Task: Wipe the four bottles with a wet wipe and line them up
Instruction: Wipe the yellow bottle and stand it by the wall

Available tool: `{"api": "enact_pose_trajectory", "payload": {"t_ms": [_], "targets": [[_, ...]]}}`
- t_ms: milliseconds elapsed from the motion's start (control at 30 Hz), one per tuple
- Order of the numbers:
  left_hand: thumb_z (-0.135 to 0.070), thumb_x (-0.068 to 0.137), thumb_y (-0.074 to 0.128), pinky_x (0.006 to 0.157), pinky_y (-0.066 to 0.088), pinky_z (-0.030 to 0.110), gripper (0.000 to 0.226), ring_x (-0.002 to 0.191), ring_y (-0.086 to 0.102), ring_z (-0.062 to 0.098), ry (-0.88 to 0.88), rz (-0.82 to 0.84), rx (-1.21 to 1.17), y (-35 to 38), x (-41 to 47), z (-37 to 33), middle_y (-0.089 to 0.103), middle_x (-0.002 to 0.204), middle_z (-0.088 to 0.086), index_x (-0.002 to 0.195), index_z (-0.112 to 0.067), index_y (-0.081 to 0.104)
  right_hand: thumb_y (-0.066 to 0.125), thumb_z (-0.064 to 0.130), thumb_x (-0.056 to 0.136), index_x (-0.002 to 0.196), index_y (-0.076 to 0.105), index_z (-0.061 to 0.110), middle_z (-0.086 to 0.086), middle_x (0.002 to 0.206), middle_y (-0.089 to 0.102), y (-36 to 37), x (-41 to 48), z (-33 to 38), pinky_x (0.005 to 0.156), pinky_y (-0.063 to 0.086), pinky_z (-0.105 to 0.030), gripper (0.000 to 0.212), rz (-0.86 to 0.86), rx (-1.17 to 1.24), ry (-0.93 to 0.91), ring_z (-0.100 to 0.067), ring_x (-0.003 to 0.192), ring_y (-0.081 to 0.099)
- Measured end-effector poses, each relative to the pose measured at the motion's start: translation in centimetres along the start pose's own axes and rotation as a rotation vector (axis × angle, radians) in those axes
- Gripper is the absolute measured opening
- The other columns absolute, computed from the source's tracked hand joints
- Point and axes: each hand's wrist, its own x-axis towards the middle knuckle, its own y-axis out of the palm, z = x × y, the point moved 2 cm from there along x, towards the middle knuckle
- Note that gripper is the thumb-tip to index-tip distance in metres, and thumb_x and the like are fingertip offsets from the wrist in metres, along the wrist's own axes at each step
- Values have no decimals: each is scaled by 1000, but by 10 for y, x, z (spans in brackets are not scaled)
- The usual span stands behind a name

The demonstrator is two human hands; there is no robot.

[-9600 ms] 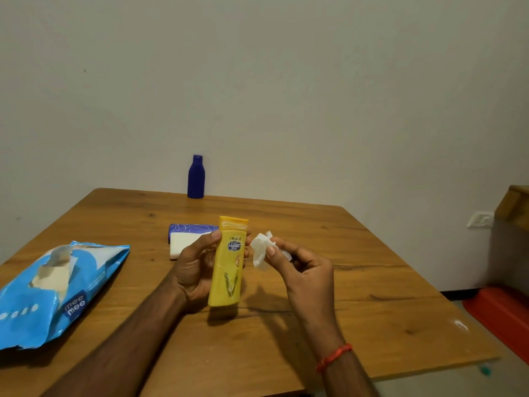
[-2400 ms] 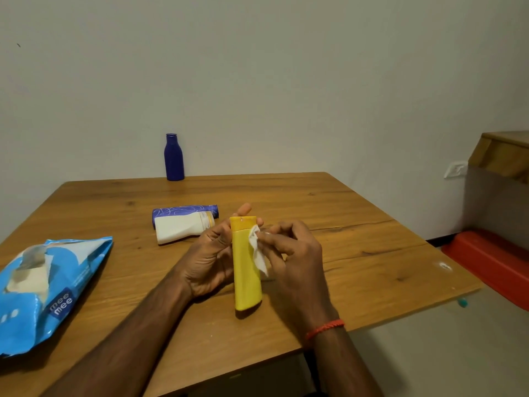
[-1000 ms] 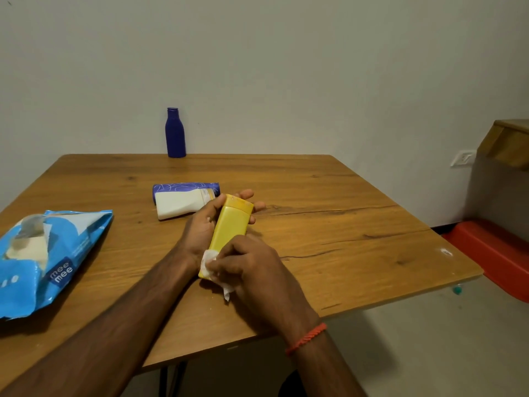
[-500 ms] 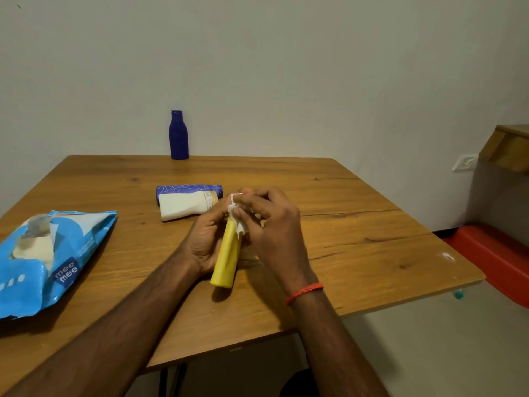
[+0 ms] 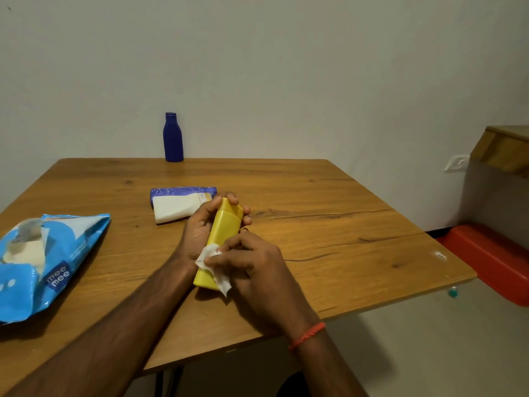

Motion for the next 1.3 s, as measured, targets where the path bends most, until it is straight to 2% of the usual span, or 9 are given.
{"api": "enact_pose_trajectory", "payload": {"t_ms": [100,267,400,533,700,933,1067,1167,1300], "targets": [[-40,99,49,75,56,38,25,86,64,23,-2,-30,4,3,-5,1,65,96,11,92,-20,62,69,9,89,106,75,25,9,110,61,0,20,-7,81,56,-28,24,-218,-10,76,-4,102,57],[-30,93,61,74,55,40,15,81,70,21,96,-138,166,1,-4,-5,70,93,5,99,-22,72,77,17,84,101,76,28,9,100,67,-3,50,-25,78,57,-35,20,-449,-22,184,-9,95,60],[-26,94,60,71,61,40,20,87,71,26,119,-159,212,-1,-1,-6,72,101,13,111,-18,67,71,12,89,103,76,23,8,107,62,-2,36,-21,82,57,-29,19,-359,50,140,-4,101,58],[-26,97,57,95,56,45,26,120,64,42,105,-160,156,-5,1,-2,66,126,29,116,-9,61,71,13,89,110,75,29,10,110,58,6,-11,-10,80,52,-26,27,-111,-146,-9,-4,104,52],[-32,100,51,85,60,36,30,116,67,38,131,-164,249,1,3,-4,68,125,25,117,-10,61,71,13,89,109,76,28,8,114,61,-2,-17,-18,80,55,-31,26,99,-150,-53,-7,105,55],[-45,103,43,88,58,50,38,104,70,32,-15,-124,46,-5,2,-2,70,119,18,120,-17,62,68,6,90,100,78,23,11,108,61,-13,18,-17,82,58,-29,22,-285,181,155,-3,104,59],[-59,91,56,102,45,57,78,135,47,35,-186,-111,-103,-12,4,-2,49,152,15,154,-19,36,72,8,87,98,78,22,10,111,64,-8,33,-14,87,58,-31,18,-358,304,223,-4,107,61],[-62,90,54,90,56,53,77,112,61,33,-173,-122,-67,-17,4,-2,62,129,17,147,-11,44,71,12,89,98,76,25,12,109,64,3,18,-10,79,58,-25,17,-314,351,238,-4,101,62],[-63,91,51,61,52,29,40,66,58,18,-63,-172,27,-12,3,-5,65,79,4,93,-23,59,74,15,88,96,77,26,8,97,72,9,-2,-17,74,61,-37,14,-241,590,396,-13,91,67]]}}
